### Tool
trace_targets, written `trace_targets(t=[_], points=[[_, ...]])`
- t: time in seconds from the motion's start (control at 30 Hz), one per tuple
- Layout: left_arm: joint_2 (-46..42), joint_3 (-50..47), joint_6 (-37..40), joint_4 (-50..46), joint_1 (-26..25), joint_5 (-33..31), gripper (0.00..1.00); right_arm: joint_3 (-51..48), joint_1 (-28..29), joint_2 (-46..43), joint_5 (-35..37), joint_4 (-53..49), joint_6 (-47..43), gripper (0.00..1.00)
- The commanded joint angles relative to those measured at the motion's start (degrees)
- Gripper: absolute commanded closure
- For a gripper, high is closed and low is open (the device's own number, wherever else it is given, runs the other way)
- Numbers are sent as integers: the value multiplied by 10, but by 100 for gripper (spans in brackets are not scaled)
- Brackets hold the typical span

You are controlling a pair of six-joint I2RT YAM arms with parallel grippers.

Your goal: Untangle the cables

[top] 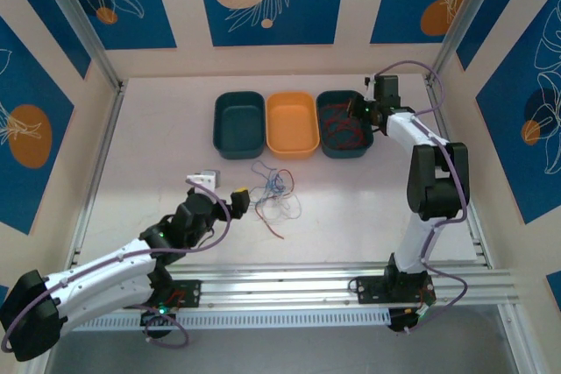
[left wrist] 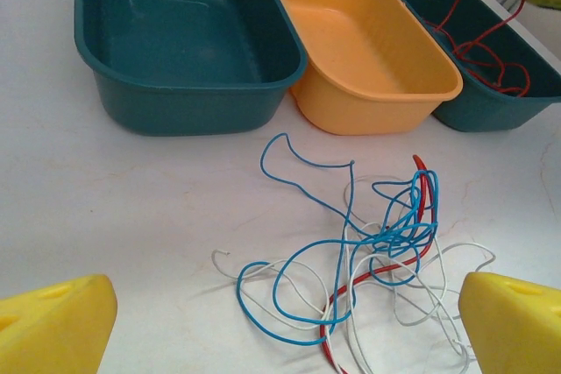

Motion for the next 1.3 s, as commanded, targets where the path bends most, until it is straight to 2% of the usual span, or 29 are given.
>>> trace_targets(t=[0.0, 0.33, 0.4, 0.6, 0.77, 0.93, 1.1, 1.27], points=[[-6, -6, -3, -4, -3, -10, 0, -6, -5, 17, -14, -6, 14, 100], [-11, -5, -5, -8, -4, -10, 0, -22, -2, 1, 17, -48, 34, 98], [-10, -5, -5, -7, -4, -10, 0, -15, -1, -4, 26, -66, 35, 89], [-10, -2, -4, -5, -4, -7, 0, -10, 7, -53, 61, -110, 32, 71], [-10, 0, 2, -5, -4, -8, 0, -1, 22, -104, 116, -166, 35, 53], [-11, 3, 4, -8, -4, -9, 0, 4, 36, -151, 150, -220, 45, 48], [-9, 13, -7, -20, -3, -19, 0, -11, 76, -209, 159, -264, 63, 45], [7, 33, -25, -41, -2, -22, 0, -54, 162, -269, 155, -286, 94, 45]])
